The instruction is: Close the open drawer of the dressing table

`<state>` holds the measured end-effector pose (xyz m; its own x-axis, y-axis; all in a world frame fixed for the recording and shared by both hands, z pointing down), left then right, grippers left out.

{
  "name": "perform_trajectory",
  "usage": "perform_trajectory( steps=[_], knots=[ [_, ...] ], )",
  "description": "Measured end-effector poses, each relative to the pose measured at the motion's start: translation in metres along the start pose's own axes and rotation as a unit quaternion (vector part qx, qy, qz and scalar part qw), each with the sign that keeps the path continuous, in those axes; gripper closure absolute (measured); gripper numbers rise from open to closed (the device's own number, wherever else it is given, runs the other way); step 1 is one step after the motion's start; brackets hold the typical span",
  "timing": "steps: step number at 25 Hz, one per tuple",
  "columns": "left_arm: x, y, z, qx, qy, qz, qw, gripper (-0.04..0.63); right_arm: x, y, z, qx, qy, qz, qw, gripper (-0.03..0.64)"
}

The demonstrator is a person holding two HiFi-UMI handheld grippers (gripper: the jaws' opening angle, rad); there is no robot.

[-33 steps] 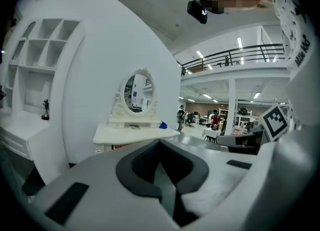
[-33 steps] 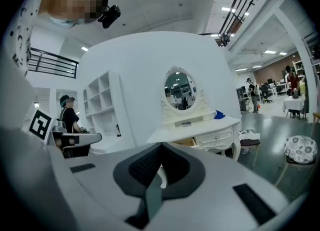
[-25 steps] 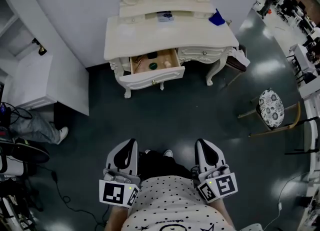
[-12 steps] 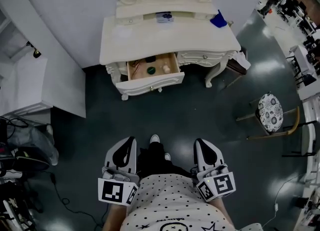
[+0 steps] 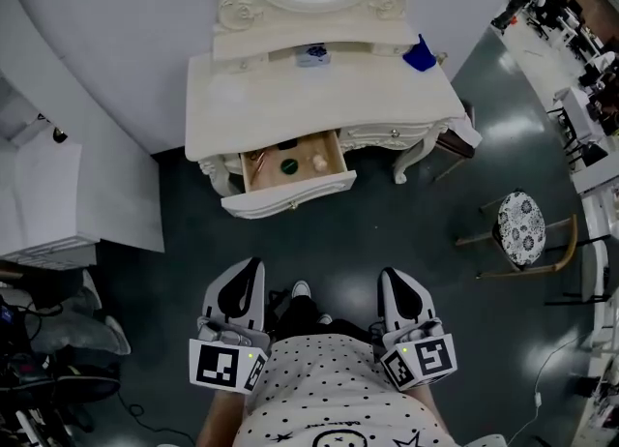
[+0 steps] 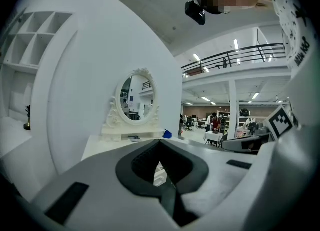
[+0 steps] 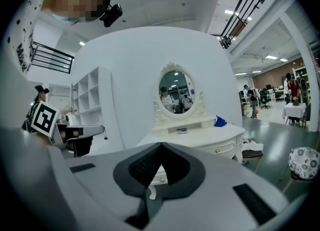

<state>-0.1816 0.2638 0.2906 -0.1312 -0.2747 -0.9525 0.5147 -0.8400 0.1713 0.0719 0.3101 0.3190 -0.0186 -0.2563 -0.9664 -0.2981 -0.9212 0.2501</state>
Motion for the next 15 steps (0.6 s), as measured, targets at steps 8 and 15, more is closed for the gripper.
perform_trajectory(
  steps=[8,15],
  knots=[
    [0.003,0.024,0.022,-0.001,0.006,0.008,0.9999,0.584,0.000,0.030,-0.006,-0.010,0.019,-0.001,1.000,0.609],
    [0.003,0.047,0.031,0.030,0.003,0.015,0.9994,0.584,0.001,0.061,-0.026,0.010,0.022,0.009,1.000,0.609]
  ],
)
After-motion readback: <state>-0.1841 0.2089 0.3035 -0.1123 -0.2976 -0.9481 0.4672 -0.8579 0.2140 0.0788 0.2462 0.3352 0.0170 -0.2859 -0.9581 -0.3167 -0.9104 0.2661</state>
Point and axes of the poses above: the fingertips, and each gripper's own axes: y forward along the fingers, z to its left, x out of its top, the point moved 7 cm from there along -y, backward along the fingers, and after that the axes turned 9 degrees about -y, right-handed, at the moved point
